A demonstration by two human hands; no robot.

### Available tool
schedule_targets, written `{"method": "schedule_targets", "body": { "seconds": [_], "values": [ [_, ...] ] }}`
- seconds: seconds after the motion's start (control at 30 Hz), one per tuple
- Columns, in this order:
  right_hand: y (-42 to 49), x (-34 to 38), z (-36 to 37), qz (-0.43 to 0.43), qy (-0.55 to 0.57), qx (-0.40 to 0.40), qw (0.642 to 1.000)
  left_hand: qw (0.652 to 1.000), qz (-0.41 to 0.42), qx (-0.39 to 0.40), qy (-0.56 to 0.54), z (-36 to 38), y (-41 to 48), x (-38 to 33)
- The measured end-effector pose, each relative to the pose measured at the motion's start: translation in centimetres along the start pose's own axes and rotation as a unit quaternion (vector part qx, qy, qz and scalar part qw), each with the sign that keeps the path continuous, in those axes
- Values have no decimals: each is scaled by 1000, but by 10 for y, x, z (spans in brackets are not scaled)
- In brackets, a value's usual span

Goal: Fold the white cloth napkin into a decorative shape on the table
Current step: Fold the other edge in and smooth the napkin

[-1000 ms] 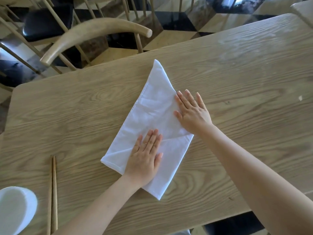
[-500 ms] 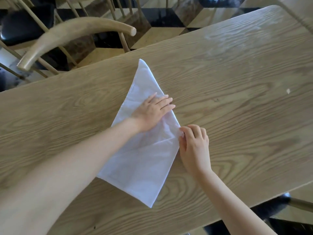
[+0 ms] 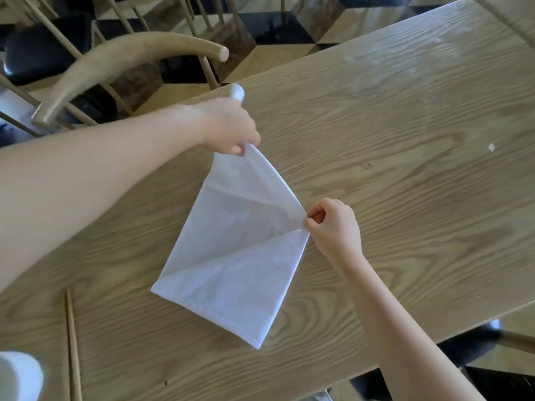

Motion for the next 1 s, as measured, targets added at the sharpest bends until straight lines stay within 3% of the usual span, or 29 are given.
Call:
{"method": "schedule_targets", "body": {
  "seconds": [0.17, 0.3, 0.57, 0.83, 1.0],
  "values": [
    [1, -1, 0, -4, 0, 1, 1000, 968, -91, -188, -140, 16, -99, 7],
    [-2, 0, 1, -36, -18, -19, 999, 914, -220, -243, -241, 57, -170, -42],
    [-8, 1, -1, -98, -25, -28, 994, 872, -344, -133, -321, 120, -192, -135],
    [-8, 3, -1, -96, -13, -18, 995, 833, -354, -142, -400, 126, -205, -156],
    [-10, 3, -2, -99, 6, -6, 995, 778, -370, -145, -486, 129, -210, -156]
  ]
}}
Point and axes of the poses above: each hand's wrist, its own y-axis towards the middle knuckle, its own z-axis out of the palm, x = y × z, the point moved 7 cm from there along y, towards the middle knuckle, and after that the axes turned 4 degrees about -z, right-handed, at the moved point
